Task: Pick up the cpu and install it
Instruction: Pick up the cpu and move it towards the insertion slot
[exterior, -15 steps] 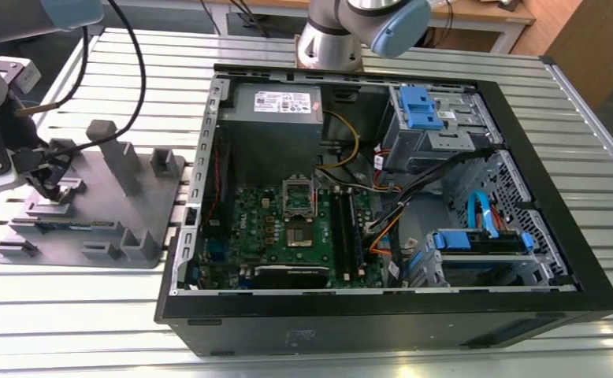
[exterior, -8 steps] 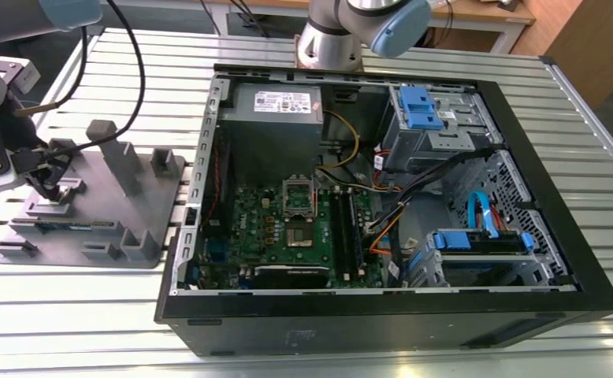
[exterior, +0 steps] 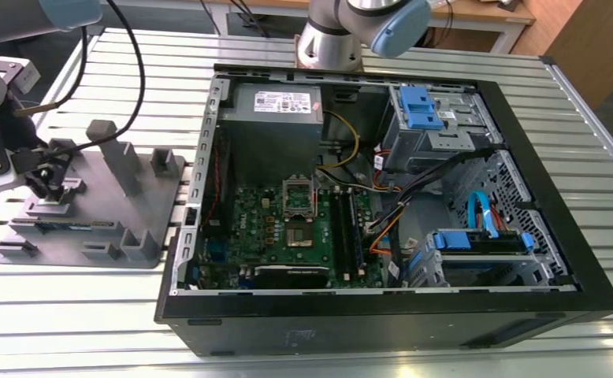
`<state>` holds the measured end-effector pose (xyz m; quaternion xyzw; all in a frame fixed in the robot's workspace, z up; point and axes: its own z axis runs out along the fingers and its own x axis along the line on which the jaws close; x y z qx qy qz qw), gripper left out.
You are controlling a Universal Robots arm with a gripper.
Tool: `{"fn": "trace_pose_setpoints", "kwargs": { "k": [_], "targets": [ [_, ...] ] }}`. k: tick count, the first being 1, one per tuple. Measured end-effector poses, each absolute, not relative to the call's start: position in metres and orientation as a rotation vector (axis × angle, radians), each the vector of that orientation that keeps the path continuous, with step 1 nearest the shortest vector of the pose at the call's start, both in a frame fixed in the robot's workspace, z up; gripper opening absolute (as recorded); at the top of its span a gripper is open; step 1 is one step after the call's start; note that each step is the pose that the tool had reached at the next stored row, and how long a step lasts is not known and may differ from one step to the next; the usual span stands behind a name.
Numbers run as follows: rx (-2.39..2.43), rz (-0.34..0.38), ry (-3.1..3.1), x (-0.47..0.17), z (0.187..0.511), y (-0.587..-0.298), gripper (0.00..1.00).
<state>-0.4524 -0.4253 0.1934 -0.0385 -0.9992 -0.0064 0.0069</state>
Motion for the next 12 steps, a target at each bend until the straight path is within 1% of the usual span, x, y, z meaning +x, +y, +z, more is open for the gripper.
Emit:
{"fn": "trace_pose_setpoints", "kwargs": {
  "k": [2, 3, 5, 6, 7, 8, 9, 10, 11, 12],
  "targets": [
    [-0.12, -0.02, -3.125, -0.4524, 0.1934, -0.4252, 0.35],
    [-0.121, -0.02, -3.125, -0.4524, 0.1934, -0.4253, 0.35],
    [-0.12, -0.02, -3.125, -0.4525, 0.1934, -0.4253, 0.47],
    [-0.12, -0.02, -3.125, -0.4525, 0.1934, -0.4253, 0.47],
    [-0.121, -0.02, -3.125, -0.4525, 0.1934, -0.4252, 0.53],
    [-0.12, -0.02, -3.126, -0.4525, 0.1934, -0.4253, 0.53],
    [-0.12, -0.02, -3.125, -0.4525, 0.1934, -0.4253, 0.58],
    [-0.12, -0.02, -3.125, -0.4525, 0.1934, -0.4252, 0.58],
    [-0.12, -0.02, -3.126, -0.4525, 0.1933, -0.4253, 0.65],
    [-0.12, -0.02, -3.126, -0.4525, 0.1928, -0.4253, 0.65]
  ]
}}
